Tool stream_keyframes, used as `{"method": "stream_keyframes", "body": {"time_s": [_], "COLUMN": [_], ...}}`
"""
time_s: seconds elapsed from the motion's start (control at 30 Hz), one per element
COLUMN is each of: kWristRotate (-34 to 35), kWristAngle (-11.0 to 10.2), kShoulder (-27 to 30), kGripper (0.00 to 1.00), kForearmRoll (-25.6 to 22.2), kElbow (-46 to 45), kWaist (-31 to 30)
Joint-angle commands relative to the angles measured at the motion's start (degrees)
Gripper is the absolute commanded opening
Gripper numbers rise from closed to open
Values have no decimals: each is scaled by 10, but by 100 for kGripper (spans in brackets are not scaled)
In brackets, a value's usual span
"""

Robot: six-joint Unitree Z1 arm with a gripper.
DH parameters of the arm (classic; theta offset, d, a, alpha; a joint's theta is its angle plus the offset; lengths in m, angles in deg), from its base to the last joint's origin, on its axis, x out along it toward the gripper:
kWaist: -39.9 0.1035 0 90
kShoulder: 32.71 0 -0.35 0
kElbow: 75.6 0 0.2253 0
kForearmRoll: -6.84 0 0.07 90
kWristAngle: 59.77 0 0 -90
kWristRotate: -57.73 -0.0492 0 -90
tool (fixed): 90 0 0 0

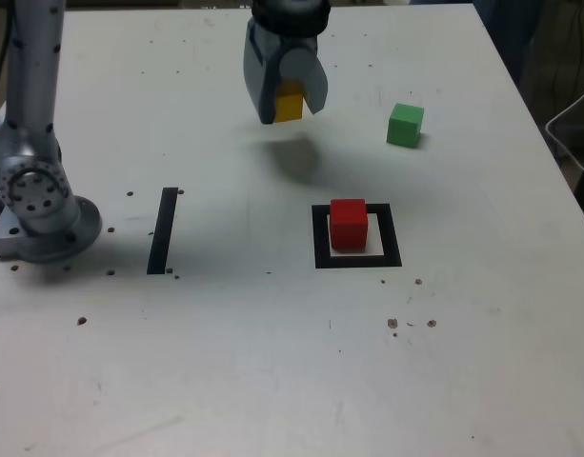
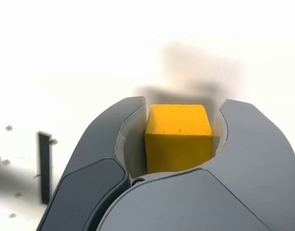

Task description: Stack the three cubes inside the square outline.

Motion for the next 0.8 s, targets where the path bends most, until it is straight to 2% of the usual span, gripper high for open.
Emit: {"method": "stream_keyframes", "body": {"time_s": [0.0,0.3,0.53,0.77], "kWristRotate": [9,55,88,100], "kWristAngle": [-3,12,41,77], "kShoulder": [8,19,20,14], "kGripper": [17,17,17,17], "kForearmRoll": [-17,-78,-76,-52], "kElbow": [11,55,56,57], "kWaist": [-22,-134,-205,-251]}}
